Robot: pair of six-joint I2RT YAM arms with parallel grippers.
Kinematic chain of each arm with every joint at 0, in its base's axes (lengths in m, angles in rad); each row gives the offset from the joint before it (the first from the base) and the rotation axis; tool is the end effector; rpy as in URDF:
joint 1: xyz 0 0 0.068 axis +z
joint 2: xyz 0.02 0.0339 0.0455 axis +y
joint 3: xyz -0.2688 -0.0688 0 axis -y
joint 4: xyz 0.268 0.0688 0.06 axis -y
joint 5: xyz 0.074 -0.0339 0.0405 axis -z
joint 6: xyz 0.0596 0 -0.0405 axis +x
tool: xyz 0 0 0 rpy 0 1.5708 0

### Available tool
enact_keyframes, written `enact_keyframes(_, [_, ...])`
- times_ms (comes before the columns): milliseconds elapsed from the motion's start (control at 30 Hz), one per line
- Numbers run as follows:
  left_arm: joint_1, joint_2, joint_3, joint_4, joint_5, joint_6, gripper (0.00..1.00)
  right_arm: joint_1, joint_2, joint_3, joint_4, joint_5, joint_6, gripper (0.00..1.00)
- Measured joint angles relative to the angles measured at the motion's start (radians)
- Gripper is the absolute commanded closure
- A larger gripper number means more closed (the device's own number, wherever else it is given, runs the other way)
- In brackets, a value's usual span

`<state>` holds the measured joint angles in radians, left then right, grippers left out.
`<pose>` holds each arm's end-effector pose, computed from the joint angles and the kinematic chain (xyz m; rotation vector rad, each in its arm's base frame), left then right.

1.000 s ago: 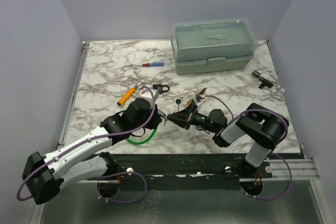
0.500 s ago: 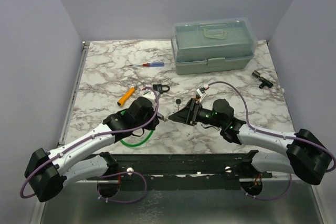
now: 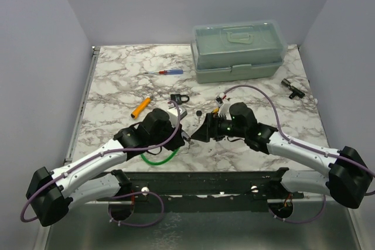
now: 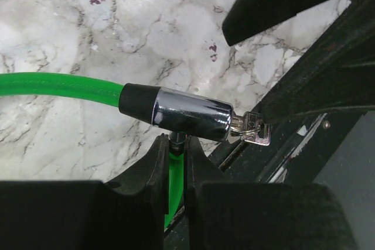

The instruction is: Unlock with the key

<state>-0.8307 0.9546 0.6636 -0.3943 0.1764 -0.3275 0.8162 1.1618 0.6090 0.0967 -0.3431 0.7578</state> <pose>0.1550 -0.1852 0.2295 0.6872 2.2736 -0.7914 0.1837 0.2247 0.2132 -0.3098 2.2508 1.2734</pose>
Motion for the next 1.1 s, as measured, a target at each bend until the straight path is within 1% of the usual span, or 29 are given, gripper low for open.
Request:
enact_keyframes(233, [-0.078, 0.040, 0.000, 0.012, 0.018, 0.034, 1.00, 0.000, 0.035, 0.061, -0.040, -0.017, -0.014, 0.30])
enact_keyframes(333, [-0.096, 0.046, 0.000, 0.012, 0.017, 0.041, 1.00, 0.000, 0.064, 0.065, -0.040, -0.040, -0.005, 0.33])
enact_keyframes(467, [-0.103, 0.046, 0.000, 0.014, 0.015, 0.045, 1.00, 0.000, 0.097, 0.065, -0.034, -0.087, 0.022, 0.34])
enact_keyframes(600, [-0.108, 0.050, 0.000, 0.027, 0.013, 0.046, 1.00, 0.000, 0.130, 0.064, 0.007, -0.150, 0.050, 0.36])
enact_keyframes(867, [-0.112, 0.080, 0.000, 0.013, 0.013, 0.052, 1.00, -0.010, 0.196, 0.043, 0.105, -0.222, 0.108, 0.45])
enact_keyframes(1033, [-0.114, 0.089, 0.000, 0.003, 0.013, 0.055, 1.00, -0.004, 0.245, 0.035, 0.161, -0.254, 0.138, 0.46])
enact_keyframes(1100, [-0.114, 0.095, 0.000, -0.004, 0.013, 0.056, 1.00, 0.003, 0.262, 0.035, 0.172, -0.254, 0.143, 0.51])
